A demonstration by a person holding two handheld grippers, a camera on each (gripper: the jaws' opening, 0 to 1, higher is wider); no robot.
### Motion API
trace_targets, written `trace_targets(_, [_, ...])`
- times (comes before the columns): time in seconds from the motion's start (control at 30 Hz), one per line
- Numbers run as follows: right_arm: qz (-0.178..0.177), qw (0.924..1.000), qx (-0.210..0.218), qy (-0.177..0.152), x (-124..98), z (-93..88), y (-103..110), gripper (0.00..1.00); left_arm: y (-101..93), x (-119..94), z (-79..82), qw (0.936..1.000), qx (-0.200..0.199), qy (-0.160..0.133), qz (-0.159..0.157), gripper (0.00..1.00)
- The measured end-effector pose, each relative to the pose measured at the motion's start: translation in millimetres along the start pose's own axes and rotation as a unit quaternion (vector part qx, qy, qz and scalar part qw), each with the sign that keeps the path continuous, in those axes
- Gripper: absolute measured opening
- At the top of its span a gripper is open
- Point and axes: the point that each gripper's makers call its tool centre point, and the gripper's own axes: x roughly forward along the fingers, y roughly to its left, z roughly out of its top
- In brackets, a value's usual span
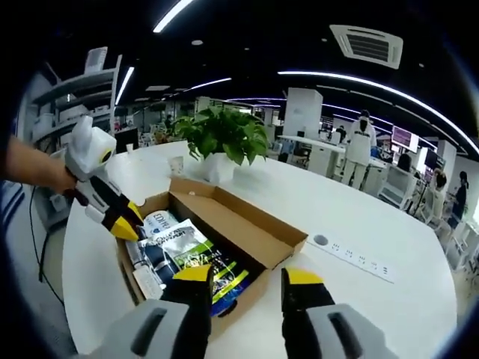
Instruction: Operate the shoe box by opening the lid, removing the specified soft item, and placing it in the target area until the item is outside and the box remains undamaged.
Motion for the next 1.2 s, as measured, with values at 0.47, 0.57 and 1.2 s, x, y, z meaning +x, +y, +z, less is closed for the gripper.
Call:
trace_targets(0.47, [0.003,1.0000,0.003,-0.008,-1.4,-2.8,0.5,0.32,-15.2,16.2,-13.2,0.9936,-0.098,0.033,-0.045,0.20])
trace_targets(0.57, [0.007,0.9998,0.009,-0.014,-0.3,-2.6,2.1,0.32,-19.3,20.7,-15.8,0.9884,-0.135,0.038,-0.059,0.19])
trace_targets(1.2, [0.016,0.9995,0.020,-0.021,-1.2,-4.4,2.1,0.31,-23.6,32.9,0.8,0.9847,-0.151,0.029,-0.082,0.10])
